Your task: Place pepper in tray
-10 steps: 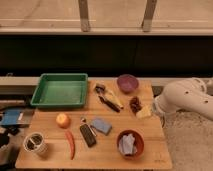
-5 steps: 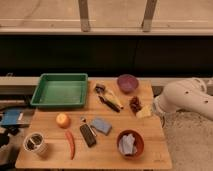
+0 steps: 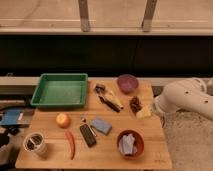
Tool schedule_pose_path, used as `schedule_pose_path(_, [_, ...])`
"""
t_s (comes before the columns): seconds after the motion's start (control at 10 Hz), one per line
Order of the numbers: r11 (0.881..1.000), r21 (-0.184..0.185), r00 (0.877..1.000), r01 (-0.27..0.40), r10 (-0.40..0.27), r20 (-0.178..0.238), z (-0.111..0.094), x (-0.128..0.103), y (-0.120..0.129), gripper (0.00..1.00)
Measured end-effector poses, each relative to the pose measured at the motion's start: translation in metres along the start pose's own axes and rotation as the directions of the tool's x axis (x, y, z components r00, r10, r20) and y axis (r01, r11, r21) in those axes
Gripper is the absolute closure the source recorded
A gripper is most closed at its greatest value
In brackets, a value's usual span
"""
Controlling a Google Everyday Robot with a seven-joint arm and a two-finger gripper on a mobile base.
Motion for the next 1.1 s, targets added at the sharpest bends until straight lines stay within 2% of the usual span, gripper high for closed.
schedule_pose_path(0.9, [1.000, 0.000, 1.000, 0.013, -0.013, 0.000, 0.000, 0.000, 0.002, 0.20])
schedule_pose_path(1.1, [0.997, -0.007, 0.997, 0.072, -0.072, -0.013, 0.007, -0.008, 0.026, 0.20])
